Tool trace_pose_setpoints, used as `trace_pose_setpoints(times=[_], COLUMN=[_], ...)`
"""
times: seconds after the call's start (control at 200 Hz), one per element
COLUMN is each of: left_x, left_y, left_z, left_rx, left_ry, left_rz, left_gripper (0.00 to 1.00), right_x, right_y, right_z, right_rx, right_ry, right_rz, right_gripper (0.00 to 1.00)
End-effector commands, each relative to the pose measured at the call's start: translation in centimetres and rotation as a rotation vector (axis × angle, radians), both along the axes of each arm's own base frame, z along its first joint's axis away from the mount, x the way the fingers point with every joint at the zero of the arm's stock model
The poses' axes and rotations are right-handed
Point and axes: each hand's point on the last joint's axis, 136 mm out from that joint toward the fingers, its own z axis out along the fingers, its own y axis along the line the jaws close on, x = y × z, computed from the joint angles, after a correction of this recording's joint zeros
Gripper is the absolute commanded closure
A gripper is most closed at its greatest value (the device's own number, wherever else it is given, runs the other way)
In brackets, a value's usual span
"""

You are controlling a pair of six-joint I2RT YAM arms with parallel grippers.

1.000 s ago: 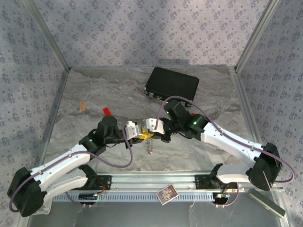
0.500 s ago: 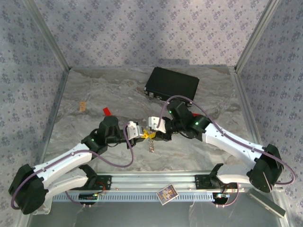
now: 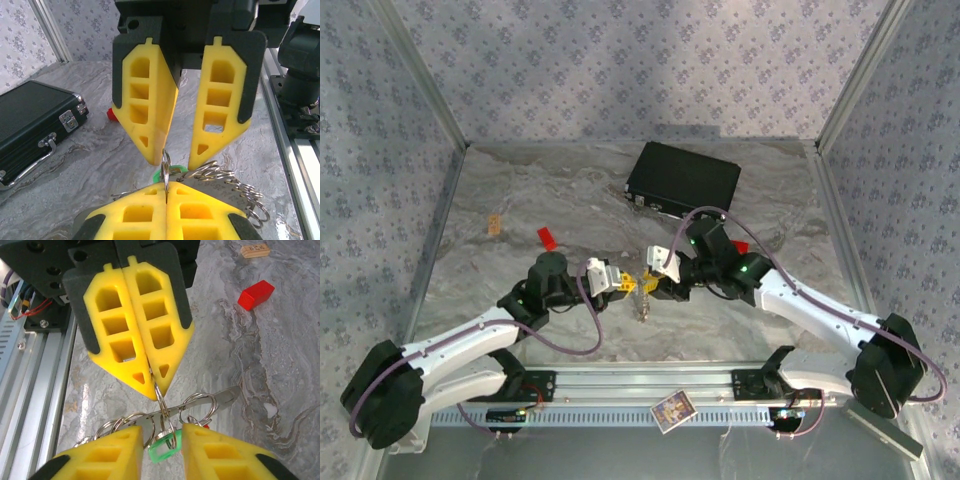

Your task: Put the keys on the keyring

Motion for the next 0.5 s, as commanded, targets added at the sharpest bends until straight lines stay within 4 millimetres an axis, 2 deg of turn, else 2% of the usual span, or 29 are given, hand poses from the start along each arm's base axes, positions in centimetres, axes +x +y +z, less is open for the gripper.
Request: trace_pose_setpoints(times=[0.0,0.12,0.315,0.495], left_x=[-0.48,-0.42,-0.45,-0.44], left_y=[-0.33,-0.29,-0.33,-0.34], left_z=[1.49,1.41,1.43,1.48], left_rx=[-0.054,-0.050,-0.050,-0.048], left_ry=[-0.034,-0.033,-0.034,-0.033], left_rz=[-0.030,-0.027,-0.029,-0.031], left_gripper=[1.00,1.00,1.00,1.00], right_x=[0.16,0.20,0.09,0.13], right_y=[0.16,-0.07,-0.37,-0.37], right_z=[0.23,0.34,0.39,0.45], right_rx=[0.007,0.000,-0.003,-0.006], right_ry=[0.008,0.000,-0.004,-0.004], right_rz=[-0.002,-0.008,-0.016,-0.017], right_gripper=[0.80,0.82,0.77,0.84])
